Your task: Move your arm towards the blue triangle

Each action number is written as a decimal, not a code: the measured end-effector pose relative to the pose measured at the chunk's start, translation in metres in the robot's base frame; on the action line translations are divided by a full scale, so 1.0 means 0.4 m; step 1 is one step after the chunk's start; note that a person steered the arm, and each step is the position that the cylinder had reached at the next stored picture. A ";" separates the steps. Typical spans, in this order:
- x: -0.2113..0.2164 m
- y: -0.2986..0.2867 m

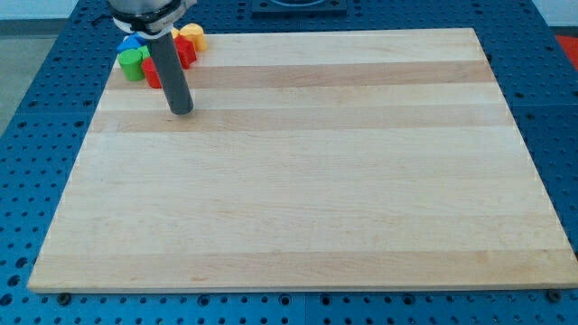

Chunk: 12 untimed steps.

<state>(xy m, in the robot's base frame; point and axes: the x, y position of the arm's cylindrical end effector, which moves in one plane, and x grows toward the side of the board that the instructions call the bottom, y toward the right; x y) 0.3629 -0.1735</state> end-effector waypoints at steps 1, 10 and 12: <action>0.000 -0.015; -0.351 -0.327; -0.420 -0.329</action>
<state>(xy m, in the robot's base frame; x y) 0.1948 -0.3050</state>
